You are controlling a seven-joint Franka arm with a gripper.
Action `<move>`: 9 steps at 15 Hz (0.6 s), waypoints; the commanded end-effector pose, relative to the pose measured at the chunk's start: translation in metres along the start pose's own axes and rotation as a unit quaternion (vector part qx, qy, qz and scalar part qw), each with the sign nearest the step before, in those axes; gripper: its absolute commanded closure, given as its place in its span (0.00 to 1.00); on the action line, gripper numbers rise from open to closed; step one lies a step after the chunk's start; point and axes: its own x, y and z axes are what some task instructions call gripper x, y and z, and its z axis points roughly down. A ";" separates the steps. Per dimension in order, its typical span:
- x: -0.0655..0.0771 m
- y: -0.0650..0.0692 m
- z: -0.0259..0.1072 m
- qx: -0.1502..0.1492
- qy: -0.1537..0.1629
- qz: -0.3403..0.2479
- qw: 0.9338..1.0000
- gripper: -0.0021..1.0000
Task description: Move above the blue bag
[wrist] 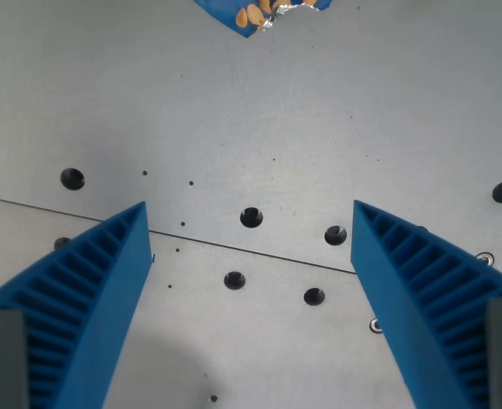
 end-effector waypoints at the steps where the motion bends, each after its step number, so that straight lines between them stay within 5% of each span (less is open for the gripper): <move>1: 0.000 0.000 -0.002 -0.001 0.002 0.000 1.000 0.00; 9: 0.003 0.000 0.000 -0.001 0.003 0.006 1.000 0.00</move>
